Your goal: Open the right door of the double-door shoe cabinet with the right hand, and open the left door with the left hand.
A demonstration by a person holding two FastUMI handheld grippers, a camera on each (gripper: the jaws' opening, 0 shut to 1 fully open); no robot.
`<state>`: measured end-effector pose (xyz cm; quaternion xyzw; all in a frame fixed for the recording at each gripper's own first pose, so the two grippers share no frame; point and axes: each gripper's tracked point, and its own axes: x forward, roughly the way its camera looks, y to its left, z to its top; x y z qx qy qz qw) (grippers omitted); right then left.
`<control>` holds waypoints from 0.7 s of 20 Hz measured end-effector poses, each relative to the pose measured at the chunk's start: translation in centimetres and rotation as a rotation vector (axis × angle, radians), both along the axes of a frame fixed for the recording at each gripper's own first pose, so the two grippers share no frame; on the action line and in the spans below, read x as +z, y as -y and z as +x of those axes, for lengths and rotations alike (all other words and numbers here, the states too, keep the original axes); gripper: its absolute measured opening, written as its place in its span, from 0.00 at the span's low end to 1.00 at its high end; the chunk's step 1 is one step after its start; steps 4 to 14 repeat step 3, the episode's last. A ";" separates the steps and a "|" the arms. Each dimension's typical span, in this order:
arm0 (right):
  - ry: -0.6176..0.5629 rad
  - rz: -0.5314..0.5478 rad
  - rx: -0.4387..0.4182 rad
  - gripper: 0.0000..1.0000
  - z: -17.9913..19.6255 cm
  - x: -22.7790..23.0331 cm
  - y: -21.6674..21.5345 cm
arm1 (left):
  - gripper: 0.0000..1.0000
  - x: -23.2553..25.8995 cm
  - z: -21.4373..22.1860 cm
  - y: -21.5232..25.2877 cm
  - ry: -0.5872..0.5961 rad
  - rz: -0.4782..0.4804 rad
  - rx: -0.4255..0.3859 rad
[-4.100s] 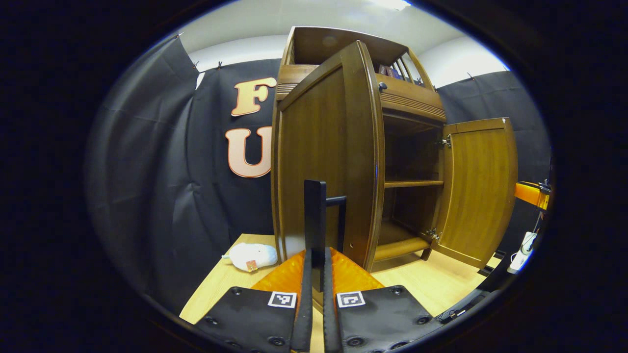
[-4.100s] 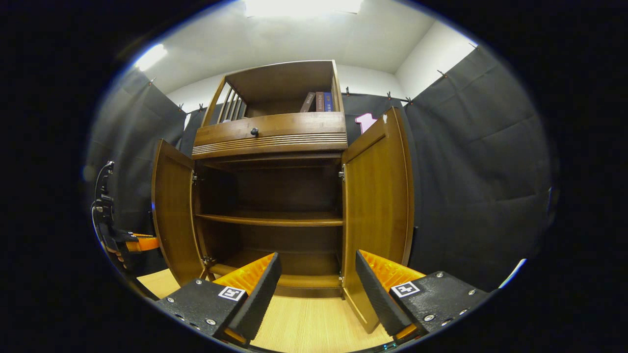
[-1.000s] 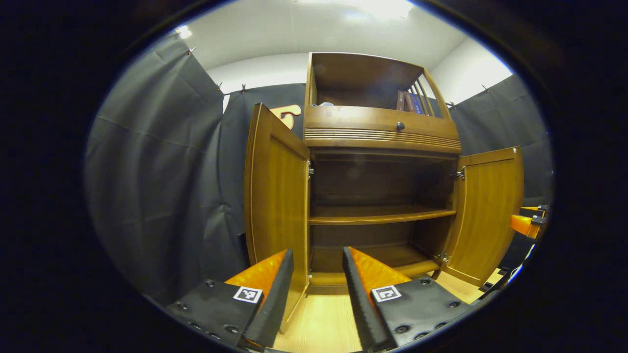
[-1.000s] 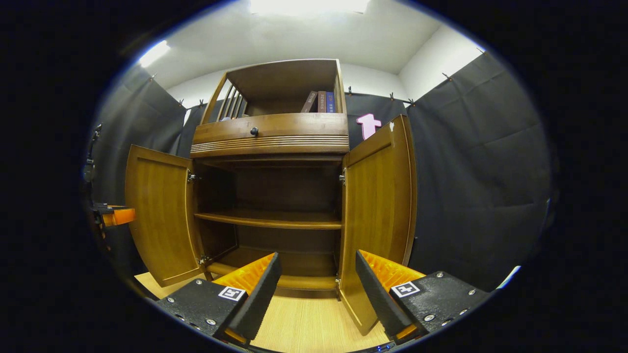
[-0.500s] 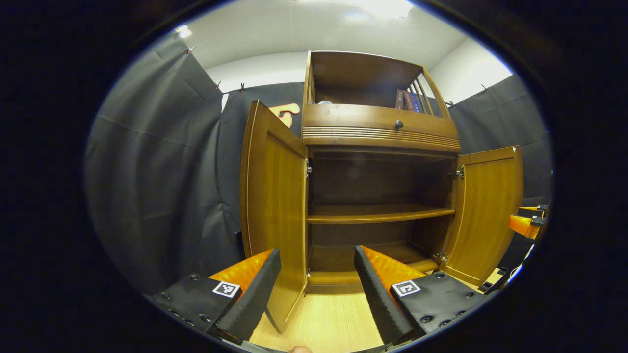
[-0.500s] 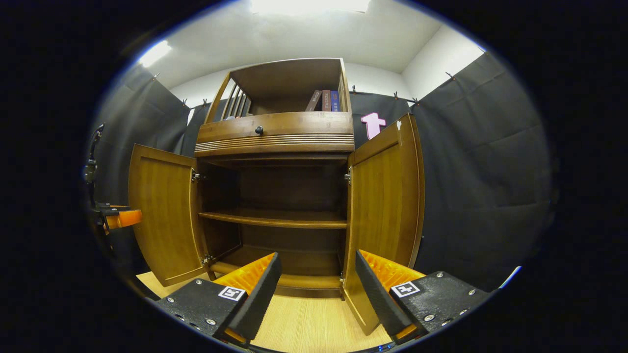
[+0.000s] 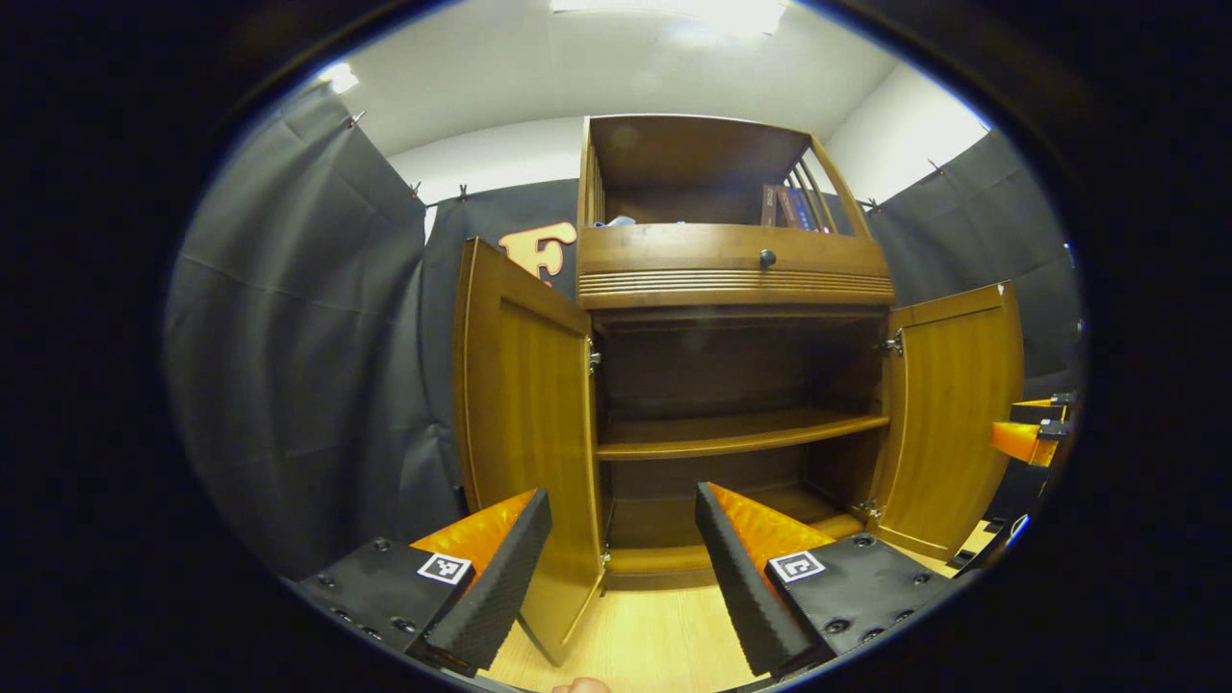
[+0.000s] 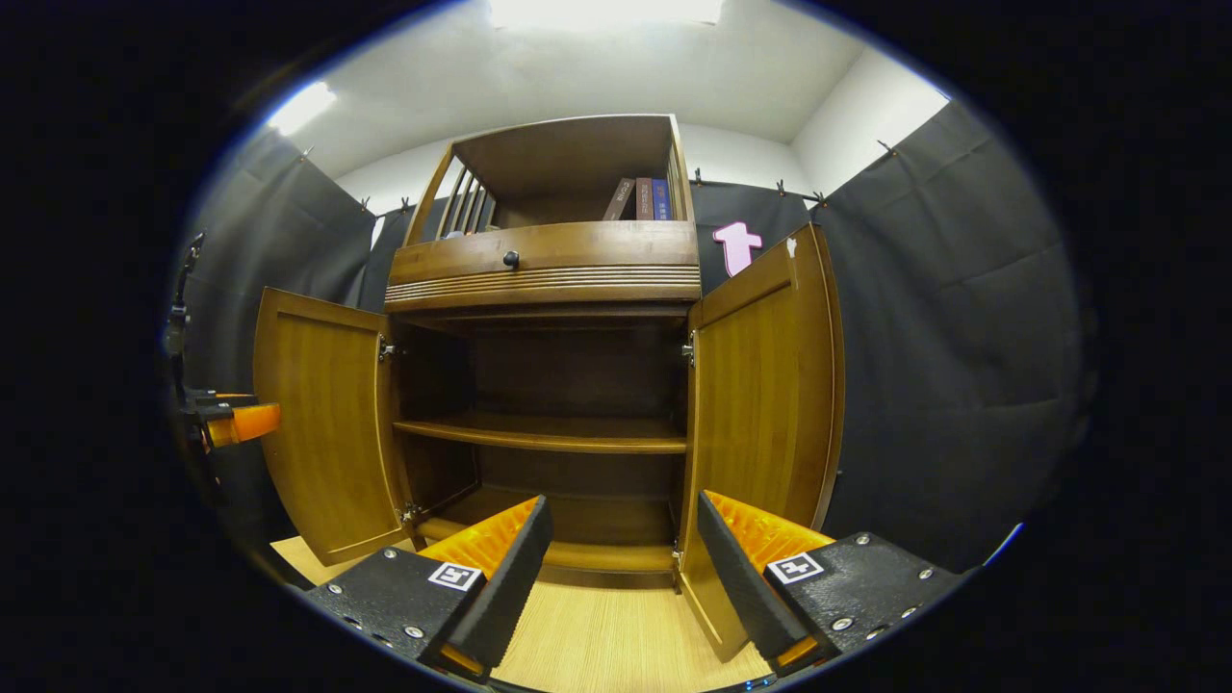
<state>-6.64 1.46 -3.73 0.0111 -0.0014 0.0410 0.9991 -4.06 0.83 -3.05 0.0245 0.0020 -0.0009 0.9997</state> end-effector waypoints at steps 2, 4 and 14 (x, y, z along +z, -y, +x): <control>-0.003 -0.001 0.003 0.92 0.4 -0.1 0.1 | 0.97 0.2 0.3 0.6 0.008 -0.002 -0.011; -0.003 -0.001 0.003 0.99 0.5 -0.2 0.2 | 0.99 0.5 0.3 1.0 0.015 -0.004 -0.016; -0.003 -0.001 0.003 0.99 0.5 -0.2 0.2 | 0.99 0.5 0.3 1.0 0.015 -0.004 -0.016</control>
